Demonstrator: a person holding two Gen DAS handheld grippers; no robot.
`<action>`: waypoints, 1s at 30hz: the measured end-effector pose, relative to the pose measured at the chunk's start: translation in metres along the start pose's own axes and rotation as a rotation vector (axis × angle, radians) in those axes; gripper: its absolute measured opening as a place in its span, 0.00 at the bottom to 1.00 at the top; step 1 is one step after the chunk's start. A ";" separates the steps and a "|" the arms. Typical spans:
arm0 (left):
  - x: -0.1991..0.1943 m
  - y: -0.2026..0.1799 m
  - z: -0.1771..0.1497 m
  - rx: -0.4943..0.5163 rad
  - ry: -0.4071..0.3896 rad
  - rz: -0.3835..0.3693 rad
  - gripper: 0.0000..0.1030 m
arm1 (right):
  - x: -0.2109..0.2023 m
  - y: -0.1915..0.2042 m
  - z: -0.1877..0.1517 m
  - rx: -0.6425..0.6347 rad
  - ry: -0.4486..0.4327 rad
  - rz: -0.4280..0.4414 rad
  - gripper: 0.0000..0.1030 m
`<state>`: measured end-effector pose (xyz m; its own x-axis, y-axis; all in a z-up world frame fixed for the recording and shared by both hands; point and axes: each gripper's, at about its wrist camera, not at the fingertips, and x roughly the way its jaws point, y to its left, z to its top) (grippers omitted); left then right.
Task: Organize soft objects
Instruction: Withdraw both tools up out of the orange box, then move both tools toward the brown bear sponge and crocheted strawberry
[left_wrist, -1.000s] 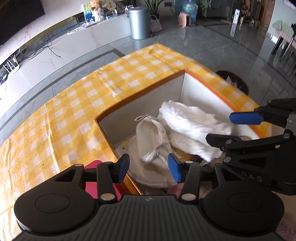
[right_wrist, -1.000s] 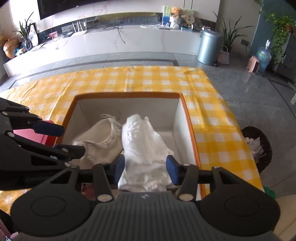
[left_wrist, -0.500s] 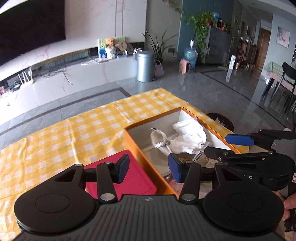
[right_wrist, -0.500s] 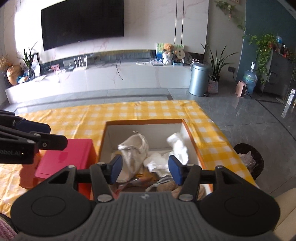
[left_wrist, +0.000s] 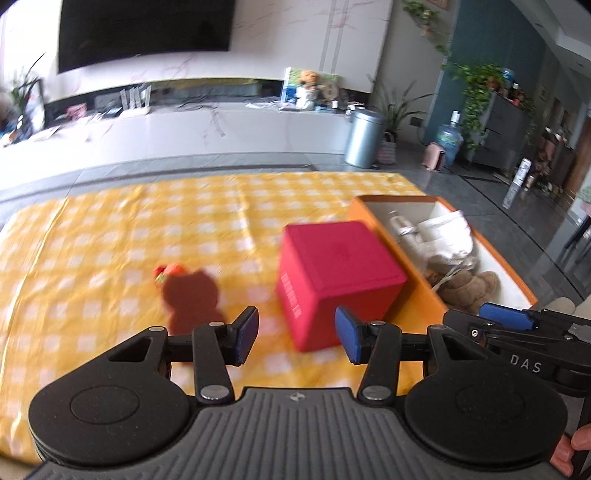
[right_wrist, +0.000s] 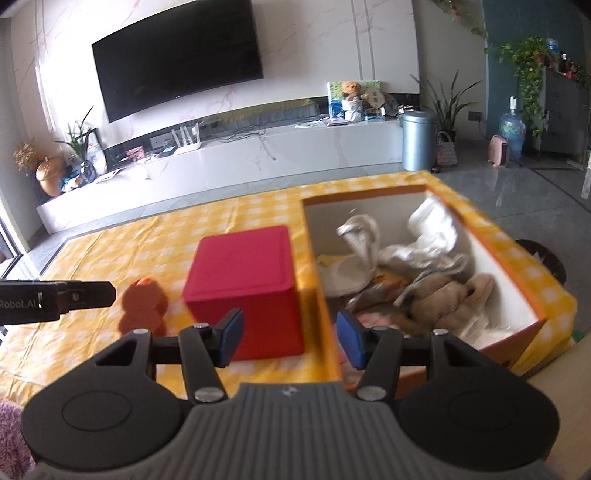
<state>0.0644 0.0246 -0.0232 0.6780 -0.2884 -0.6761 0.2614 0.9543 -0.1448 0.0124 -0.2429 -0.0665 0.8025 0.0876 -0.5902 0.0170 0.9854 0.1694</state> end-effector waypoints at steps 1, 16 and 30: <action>-0.002 0.008 -0.007 -0.019 0.008 0.014 0.55 | 0.002 0.007 -0.005 -0.005 0.009 0.008 0.54; -0.017 0.097 -0.058 -0.177 0.055 0.100 0.51 | 0.052 0.097 -0.045 -0.138 0.121 0.127 0.54; 0.021 0.138 -0.040 -0.186 0.108 0.185 0.51 | 0.122 0.175 -0.042 -0.361 0.205 0.202 0.78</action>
<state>0.0869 0.1532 -0.0860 0.6227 -0.1071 -0.7751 0.0023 0.9908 -0.1350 0.0881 -0.0534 -0.1424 0.6330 0.2739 -0.7241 -0.3651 0.9304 0.0328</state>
